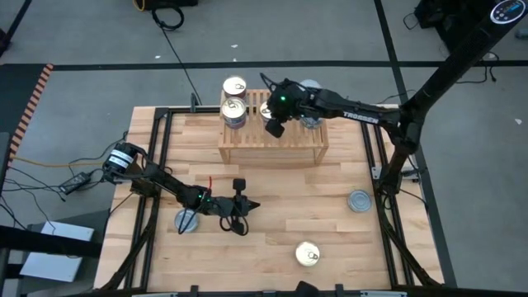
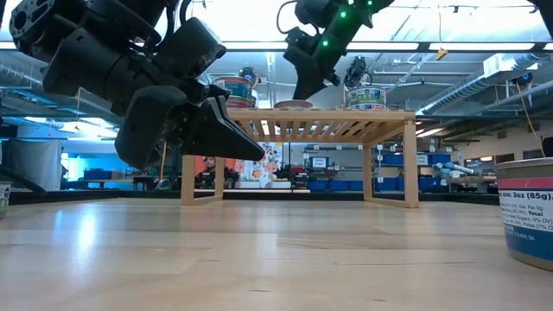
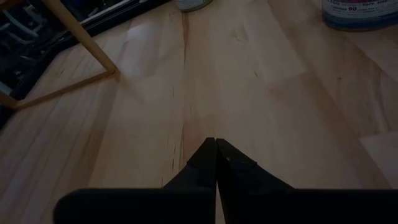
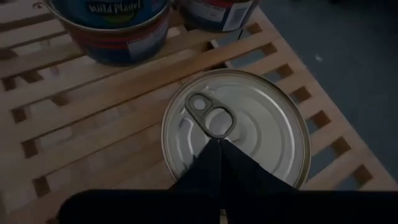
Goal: Stack canned seafood by type on shelf
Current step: Put the blue pink tuna can on the shelf
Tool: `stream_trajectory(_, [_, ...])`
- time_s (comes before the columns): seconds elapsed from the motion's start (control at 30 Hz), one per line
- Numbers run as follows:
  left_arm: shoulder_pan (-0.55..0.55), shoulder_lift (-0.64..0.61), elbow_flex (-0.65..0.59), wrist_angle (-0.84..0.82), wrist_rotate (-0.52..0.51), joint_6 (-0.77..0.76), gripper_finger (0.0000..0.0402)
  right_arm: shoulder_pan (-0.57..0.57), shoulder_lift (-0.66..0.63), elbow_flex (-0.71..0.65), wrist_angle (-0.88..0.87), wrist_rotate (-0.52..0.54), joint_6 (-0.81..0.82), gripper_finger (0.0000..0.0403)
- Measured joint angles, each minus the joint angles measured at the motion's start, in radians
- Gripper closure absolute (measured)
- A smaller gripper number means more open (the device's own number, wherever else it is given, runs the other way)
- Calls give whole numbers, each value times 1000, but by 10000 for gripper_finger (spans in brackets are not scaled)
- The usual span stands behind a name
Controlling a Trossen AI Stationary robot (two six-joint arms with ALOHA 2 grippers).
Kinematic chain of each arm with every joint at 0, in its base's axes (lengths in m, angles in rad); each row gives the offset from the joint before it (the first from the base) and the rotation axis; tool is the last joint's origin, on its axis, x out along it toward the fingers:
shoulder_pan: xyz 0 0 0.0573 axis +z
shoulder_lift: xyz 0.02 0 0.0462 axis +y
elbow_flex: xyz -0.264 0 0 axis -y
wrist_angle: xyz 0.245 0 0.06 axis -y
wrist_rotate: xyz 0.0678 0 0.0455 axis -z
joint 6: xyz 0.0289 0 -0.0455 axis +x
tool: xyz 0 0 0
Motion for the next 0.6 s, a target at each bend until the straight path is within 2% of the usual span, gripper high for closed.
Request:
stream_trajectory(0.3, [0, 0, 0, -4, 0, 0, 394, -2, 19, 0, 46, -3, -2, 395])
stream_trajectory(0.6, [0, 0, 0, -4, 0, -1, 394, -3, 33, 0, 76, -60, 4, 396])
